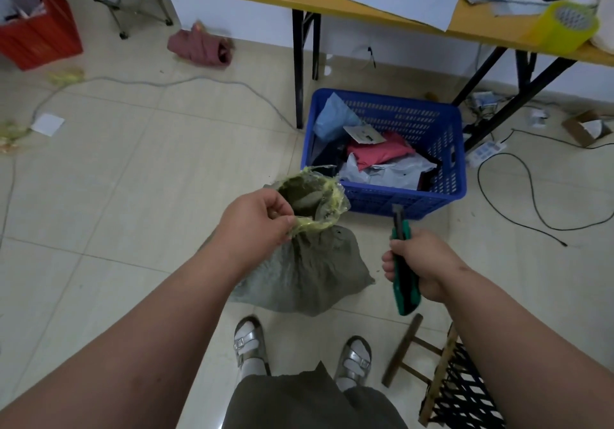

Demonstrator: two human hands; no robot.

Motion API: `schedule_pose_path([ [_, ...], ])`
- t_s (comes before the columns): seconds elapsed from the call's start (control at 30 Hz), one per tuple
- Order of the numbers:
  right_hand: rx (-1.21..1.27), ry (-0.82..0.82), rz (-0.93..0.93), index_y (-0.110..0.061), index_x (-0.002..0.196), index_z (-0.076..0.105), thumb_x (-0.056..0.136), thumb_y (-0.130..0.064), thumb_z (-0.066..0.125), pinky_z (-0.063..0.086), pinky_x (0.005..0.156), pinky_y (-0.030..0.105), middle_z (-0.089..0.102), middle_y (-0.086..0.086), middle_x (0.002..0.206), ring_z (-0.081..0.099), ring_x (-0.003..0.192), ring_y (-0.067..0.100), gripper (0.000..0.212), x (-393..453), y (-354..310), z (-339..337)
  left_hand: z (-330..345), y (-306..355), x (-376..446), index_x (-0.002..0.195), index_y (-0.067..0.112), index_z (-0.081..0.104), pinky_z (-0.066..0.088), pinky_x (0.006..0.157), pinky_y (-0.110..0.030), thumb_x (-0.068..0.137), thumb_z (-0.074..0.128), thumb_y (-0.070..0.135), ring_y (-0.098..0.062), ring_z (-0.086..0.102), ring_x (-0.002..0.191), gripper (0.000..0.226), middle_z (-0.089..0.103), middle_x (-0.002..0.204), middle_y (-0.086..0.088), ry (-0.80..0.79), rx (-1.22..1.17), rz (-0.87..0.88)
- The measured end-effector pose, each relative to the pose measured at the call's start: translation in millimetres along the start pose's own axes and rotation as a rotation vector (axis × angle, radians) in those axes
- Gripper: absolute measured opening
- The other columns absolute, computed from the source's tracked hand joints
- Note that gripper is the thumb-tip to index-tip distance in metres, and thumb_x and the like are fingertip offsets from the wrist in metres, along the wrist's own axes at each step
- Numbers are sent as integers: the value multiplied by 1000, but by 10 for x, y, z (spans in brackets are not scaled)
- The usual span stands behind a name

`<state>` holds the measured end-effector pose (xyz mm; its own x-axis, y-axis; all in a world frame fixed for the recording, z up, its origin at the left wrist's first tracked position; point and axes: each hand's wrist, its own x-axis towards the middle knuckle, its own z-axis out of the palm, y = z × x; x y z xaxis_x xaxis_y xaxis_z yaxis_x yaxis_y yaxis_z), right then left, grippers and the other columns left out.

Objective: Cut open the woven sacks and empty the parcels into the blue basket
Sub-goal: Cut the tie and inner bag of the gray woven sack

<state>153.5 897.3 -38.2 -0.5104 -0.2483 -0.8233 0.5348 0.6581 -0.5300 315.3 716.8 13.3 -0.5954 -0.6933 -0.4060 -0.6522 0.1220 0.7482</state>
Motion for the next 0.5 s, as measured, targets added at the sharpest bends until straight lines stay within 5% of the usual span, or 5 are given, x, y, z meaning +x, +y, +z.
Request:
schedule_pose_path([
  [0.13,111,-164,-122,-7,106,51,97,-8,55,51,65,35,58,12,80,57,69,22,10,-120,-195,181,111,130,-20,76,18,67,59,73,-44,83,70,12,-19,70,68,10,70,65,-1,-58,47,28],
  [0.3,-119,-79,-368,-19,110,50,75,2,67,50,66,37,58,6,87,56,74,23,44,-155,-294,204,138,394,-55,76,15,67,59,71,-42,83,71,11,-19,70,65,9,70,64,-4,-102,45,93],
  [0.43,-71,-158,-262,-31,129,38,67,2,73,49,62,35,61,9,102,59,83,25,79,-76,-190,196,93,804,-120,75,9,67,56,62,-32,82,71,5,-14,62,54,9,68,63,-8,-109,-46,183],
  [0.5,-18,-204,-267,-27,124,46,68,-3,81,52,62,36,67,6,103,63,82,23,71,-61,-134,251,52,1020,-152,75,9,67,53,60,-30,81,70,3,-14,60,53,10,68,64,-11,-102,-72,239],
])
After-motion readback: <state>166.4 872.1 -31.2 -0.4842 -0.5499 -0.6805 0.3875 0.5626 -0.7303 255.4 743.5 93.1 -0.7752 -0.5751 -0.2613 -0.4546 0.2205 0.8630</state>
